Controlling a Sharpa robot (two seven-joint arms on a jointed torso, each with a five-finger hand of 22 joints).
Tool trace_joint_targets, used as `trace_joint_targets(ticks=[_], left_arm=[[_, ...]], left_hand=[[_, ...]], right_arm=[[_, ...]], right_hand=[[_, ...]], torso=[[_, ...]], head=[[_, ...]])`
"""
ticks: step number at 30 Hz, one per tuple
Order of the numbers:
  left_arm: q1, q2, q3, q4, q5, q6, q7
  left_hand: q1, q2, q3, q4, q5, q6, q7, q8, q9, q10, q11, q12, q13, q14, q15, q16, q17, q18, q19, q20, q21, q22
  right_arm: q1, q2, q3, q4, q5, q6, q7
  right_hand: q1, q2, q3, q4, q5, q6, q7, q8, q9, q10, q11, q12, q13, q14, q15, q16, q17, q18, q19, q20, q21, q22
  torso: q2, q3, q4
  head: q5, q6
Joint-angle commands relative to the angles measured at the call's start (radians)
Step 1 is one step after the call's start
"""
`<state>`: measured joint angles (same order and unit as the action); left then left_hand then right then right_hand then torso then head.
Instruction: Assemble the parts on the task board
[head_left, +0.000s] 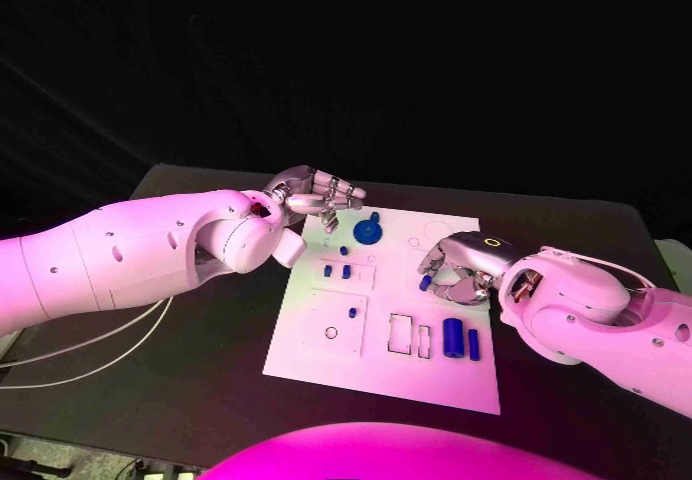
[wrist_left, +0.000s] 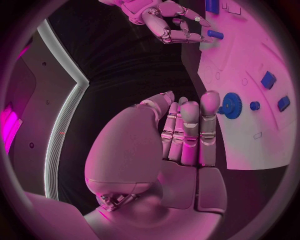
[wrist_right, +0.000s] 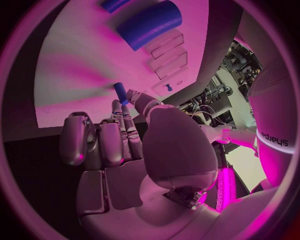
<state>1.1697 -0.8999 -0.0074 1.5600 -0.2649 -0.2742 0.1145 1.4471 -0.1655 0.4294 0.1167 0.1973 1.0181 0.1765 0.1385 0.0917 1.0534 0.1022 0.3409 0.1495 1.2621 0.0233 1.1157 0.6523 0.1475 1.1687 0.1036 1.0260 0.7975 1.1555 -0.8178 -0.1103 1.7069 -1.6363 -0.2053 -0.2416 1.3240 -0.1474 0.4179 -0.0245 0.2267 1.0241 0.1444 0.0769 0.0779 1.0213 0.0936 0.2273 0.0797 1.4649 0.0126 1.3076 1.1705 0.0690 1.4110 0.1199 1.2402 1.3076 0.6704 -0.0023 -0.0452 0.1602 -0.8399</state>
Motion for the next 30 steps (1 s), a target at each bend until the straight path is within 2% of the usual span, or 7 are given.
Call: trace_joint_targets(ticks=[1,17,22,30], left_arm=[[0.001,0.001,0.001,0.004,0.004,0.017,0.013],[0.001,0.0,0.001,0.005,0.004,0.019,0.009],[0.001,-0.001,0.001,0.006,0.004,0.02,0.008],[0.001,-0.002,0.001,0.006,0.004,0.021,0.006]], left_hand=[[-0.009,0.001,-0.007,0.0,0.001,-0.005,0.0,0.0,-0.001,-0.008,0.001,0.007,0.002,-0.004,-0.001,0.002,0.001,0.015,0.002,0.006,-0.002,0.001],[-0.009,0.003,-0.007,0.0,0.001,-0.005,0.0,0.0,-0.001,-0.008,0.001,0.008,0.002,-0.003,-0.001,0.003,0.003,0.015,0.003,0.006,-0.001,0.003],[-0.009,0.003,-0.007,0.0,0.001,-0.005,0.0,0.0,-0.001,-0.008,0.001,0.008,0.002,-0.003,-0.001,0.003,0.003,0.015,0.003,0.006,-0.001,0.003],[-0.009,0.007,-0.007,0.0,0.001,-0.005,-0.002,0.002,-0.001,-0.011,0.0,0.01,0.003,-0.003,-0.002,0.004,0.003,0.015,0.004,0.006,-0.001,0.003]], right_arm=[[-0.003,0.006,-0.001,-0.009,-0.019,0.029,0.007],[-0.011,0.037,-0.003,-0.05,-0.025,0.018,-0.006],[-0.014,0.043,-0.003,-0.054,-0.033,0.007,-0.012],[-0.017,0.048,-0.003,-0.054,-0.041,-0.016,-0.022]], right_hand=[[0.005,0.012,0.002,0.001,0.001,0.014,0.0,0.007,0.002,0.016,-0.002,0.012,0.002,0.03,-0.005,0.008,0.003,0.004,0.004,-0.007,0.003,0.111],[0.012,0.035,0.008,0.005,-0.009,0.069,-0.009,0.026,0.012,0.079,-0.019,0.053,0.013,0.035,-0.018,0.02,0.013,-0.007,0.031,-0.02,0.053,0.137],[-0.011,0.025,-0.01,0.018,-0.013,0.073,-0.011,0.026,0.012,0.083,-0.021,0.06,0.016,0.035,-0.02,0.022,0.012,-0.008,0.032,-0.022,0.054,0.139],[-0.022,0.021,-0.022,0.028,-0.021,0.076,-0.013,0.025,0.012,0.086,-0.024,0.067,0.019,0.034,-0.022,0.022,0.011,-0.008,0.034,-0.023,0.057,0.141]], torso=[[0.0,0.0002,-0.0004],[0.0,0.0006,-0.0007],[0.001,0.0006,-0.0001],[0.0,0.0002,-0.0003]], head=[[0.0,-0.001],[0.0,-0.004],[0.0,-0.005],[0.001,-0.007]])
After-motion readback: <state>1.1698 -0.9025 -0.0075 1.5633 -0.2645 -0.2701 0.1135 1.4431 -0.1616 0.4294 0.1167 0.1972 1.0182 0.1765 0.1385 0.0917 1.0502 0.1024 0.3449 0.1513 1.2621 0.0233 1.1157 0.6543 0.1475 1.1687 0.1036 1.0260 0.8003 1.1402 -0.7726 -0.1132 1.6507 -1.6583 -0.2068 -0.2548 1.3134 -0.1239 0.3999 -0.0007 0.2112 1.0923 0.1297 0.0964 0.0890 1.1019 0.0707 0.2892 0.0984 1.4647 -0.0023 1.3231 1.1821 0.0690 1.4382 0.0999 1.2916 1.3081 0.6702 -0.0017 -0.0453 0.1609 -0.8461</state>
